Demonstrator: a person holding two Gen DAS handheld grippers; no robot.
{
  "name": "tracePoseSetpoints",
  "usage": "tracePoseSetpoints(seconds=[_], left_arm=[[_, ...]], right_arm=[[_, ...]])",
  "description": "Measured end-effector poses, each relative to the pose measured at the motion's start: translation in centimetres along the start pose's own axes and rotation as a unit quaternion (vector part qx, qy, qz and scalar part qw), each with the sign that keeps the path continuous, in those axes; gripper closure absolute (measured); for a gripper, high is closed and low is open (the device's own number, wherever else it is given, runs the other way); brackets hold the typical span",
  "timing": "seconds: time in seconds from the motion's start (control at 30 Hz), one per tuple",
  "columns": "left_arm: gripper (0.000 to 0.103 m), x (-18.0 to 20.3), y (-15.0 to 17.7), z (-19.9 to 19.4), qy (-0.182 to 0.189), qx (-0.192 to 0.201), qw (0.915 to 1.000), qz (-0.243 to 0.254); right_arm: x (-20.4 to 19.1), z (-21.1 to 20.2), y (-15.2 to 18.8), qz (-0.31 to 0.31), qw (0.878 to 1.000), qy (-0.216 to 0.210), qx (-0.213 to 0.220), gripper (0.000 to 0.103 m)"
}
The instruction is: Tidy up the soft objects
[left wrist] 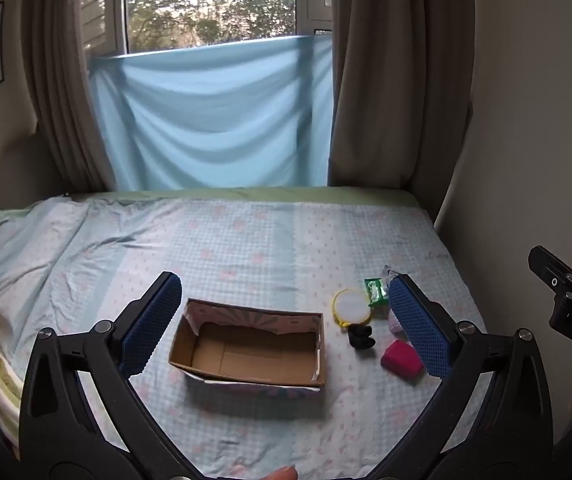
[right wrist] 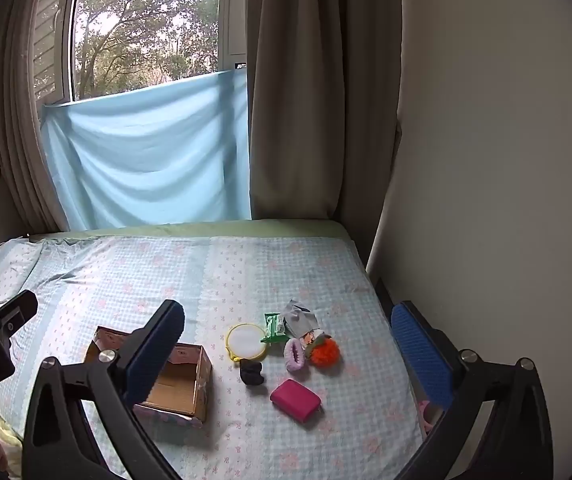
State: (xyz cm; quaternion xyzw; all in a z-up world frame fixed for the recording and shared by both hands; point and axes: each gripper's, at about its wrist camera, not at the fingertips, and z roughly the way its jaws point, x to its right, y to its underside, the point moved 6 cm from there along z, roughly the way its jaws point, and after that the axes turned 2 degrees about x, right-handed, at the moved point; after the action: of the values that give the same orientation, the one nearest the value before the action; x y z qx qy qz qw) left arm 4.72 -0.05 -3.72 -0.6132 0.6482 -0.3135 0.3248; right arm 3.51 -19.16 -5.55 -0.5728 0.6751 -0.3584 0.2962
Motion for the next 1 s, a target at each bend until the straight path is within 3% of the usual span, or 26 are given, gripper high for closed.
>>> tracePoseSetpoints(seconds=[0.37,1.0], left_arm=[[0.0,-0.4,-0.3,-1.3,0.018,0.041,0.999,0.004],[0.0,-0.9,-0.7,0.1,0.043,0.03,0.9986,-0.006]], right_arm=[[-0.2,0.1,0.2,0.002,1.0,0.001,-0.002,0.0],[-0.6,0.3,-0.2,-0.006,1.0,0.023,-0.008,0.0]])
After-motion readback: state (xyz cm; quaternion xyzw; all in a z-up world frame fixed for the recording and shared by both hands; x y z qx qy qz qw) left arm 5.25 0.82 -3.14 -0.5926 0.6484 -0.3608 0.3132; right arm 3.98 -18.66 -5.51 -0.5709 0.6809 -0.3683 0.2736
